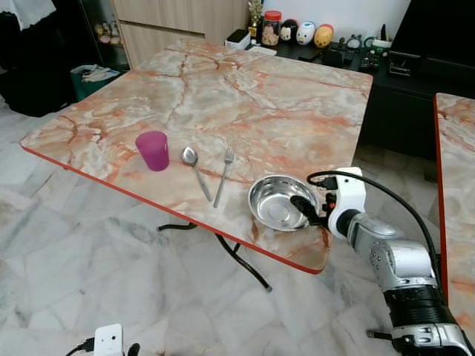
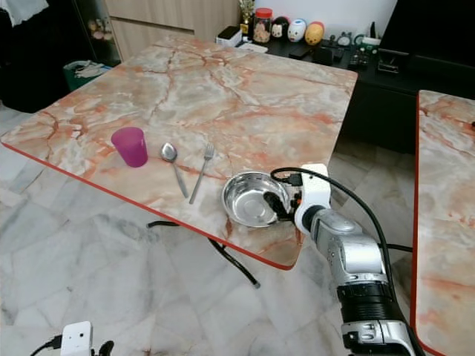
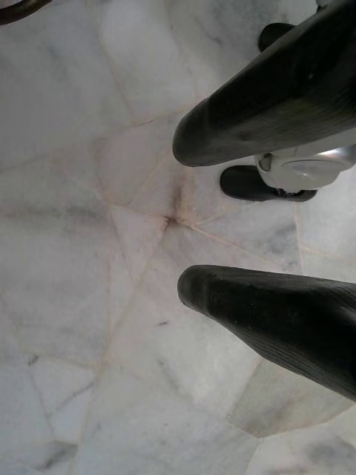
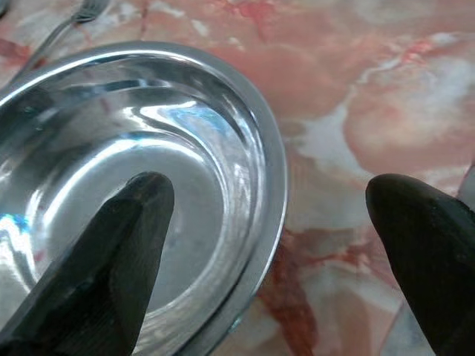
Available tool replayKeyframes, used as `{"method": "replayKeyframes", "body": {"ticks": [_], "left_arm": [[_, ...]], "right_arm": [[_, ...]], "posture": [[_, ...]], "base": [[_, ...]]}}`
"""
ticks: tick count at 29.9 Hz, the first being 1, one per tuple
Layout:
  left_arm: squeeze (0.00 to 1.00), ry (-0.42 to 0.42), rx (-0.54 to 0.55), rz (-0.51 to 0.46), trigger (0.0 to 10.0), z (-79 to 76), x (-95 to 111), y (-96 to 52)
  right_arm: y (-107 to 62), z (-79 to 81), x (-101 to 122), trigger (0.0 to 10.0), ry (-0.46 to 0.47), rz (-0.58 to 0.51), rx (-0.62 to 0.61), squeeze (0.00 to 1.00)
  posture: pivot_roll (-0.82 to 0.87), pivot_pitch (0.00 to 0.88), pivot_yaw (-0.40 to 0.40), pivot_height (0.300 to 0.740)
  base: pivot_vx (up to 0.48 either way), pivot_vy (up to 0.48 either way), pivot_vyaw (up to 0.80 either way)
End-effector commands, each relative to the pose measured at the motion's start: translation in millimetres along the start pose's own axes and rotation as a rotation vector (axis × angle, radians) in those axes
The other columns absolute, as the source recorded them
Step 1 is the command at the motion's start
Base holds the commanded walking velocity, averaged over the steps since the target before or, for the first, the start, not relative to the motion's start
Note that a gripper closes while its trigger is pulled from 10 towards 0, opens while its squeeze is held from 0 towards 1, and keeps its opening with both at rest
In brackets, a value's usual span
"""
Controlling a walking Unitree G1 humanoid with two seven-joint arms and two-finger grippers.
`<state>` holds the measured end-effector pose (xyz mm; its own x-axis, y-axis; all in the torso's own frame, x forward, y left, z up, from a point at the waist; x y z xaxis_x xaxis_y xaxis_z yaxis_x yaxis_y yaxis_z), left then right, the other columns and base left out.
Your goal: Setting the table
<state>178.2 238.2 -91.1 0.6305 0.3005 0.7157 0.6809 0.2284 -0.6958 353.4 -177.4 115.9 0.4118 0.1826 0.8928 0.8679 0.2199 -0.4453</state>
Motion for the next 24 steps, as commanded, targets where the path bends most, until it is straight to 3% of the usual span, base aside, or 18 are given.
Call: {"method": "replayKeyframes", "body": {"ticks": [1, 7, 8, 9, 10, 15, 17, 18, 22, 23, 24], "left_arm": [[0.00, 0.007, 0.005, 0.043, 10.0, 3.2, -10.9, -3.2], [0.00, 0.010, 0.005, 0.042, 10.0, 3.2, -10.4, -3.0], [0.00, 0.012, 0.004, 0.041, 10.0, 3.0, -10.2, -2.9], [0.00, 0.012, 0.003, 0.041, 10.0, 2.9, -10.1, -2.9], [0.00, 0.013, 0.003, 0.041, 10.0, 2.7, -9.9, -2.8], [0.00, 0.019, -0.001, 0.039, 10.0, 1.4, -8.8, -2.2], [0.00, 0.019, -0.002, 0.039, 10.0, 0.8, -8.7, -2.1], [0.00, 0.019, -0.002, 0.037, 10.0, 0.5, -8.5, -2.0], [0.00, 0.019, -0.003, 0.035, 10.0, 0.0, -8.1, -1.9], [0.00, 0.020, -0.002, 0.035, 10.0, 0.0, -8.2, -1.9], [0.00, 0.020, -0.002, 0.035, 10.0, 0.0, -8.3, -2.0]], "right_arm": [[1.7, 1.4, 4.5, 10.0, -0.015, -0.007, 0.002, 0.00], [4.3, 5.7, 2.5, 10.0, -0.012, -0.007, 0.012, 0.00], [4.8, 6.4, 2.4, 2.3, -0.008, -0.010, 0.011, 0.00], [4.9, 6.5, 2.3, 2.3, -0.006, -0.011, 0.010, 0.00], [5.2, 6.5, 2.3, 0.0, -0.003, -0.011, 0.009, 0.00], [8.0, 14.2, -0.7, 0.0, -0.006, -0.005, 0.037, 0.00], [9.3, 17.2, -1.7, 8.3, -0.021, 0.001, 0.049, 0.00], [9.7, 17.6, -1.8, 10.0, -0.019, 0.001, 0.049, 0.00], [10.4, 16.5, -1.4, 10.0, -0.013, -0.003, 0.036, 0.00], [10.7, 16.0, -1.2, 4.9, -0.013, -0.005, 0.034, 0.00], [10.8, 15.9, -1.2, 4.9, -0.013, -0.005, 0.034, 0.00]], "posture": [[0.00, 0.092, -0.001, 0.740], [0.00, 0.090, -0.001, 0.740], [0.00, 0.090, -0.001, 0.740], [0.00, 0.090, -0.001, 0.740], [0.00, 0.088, -0.001, 0.740], [0.00, 0.082, -0.002, 0.740], [0.00, 0.082, -0.002, 0.740], [0.01, 0.079, -0.003, 0.740], [0.01, 0.079, -0.003, 0.740], [0.00, 0.073, -0.003, 0.740], [0.00, 0.073, -0.003, 0.740]], "base": [[0.000, 0.000, 0.00], [0.000, 0.000, 0.00], [0.000, 0.000, 0.00], [0.000, 0.000, 0.00], [0.000, 0.000, 0.00], [0.000, 0.000, 0.00], [0.000, 0.000, 0.00], [0.000, 0.000, 0.00], [0.000, 0.000, 0.00], [0.000, 0.000, 0.00], [0.000, 0.000, 0.00]]}}
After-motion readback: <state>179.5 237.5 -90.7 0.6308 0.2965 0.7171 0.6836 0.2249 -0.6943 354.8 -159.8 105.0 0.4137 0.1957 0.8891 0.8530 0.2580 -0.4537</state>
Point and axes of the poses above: a point about 5 cm out from each wrist's last joint towards the gripper, its own y axis pointing out of the wrist towards the gripper, its own x axis along the axis of the wrist's last joint, z = x × y, the point moved 2 cm from there along y, pointing out of the wrist towards the gripper, and after that the axes turned 10 degrees about -y, right-handed, at the moved point
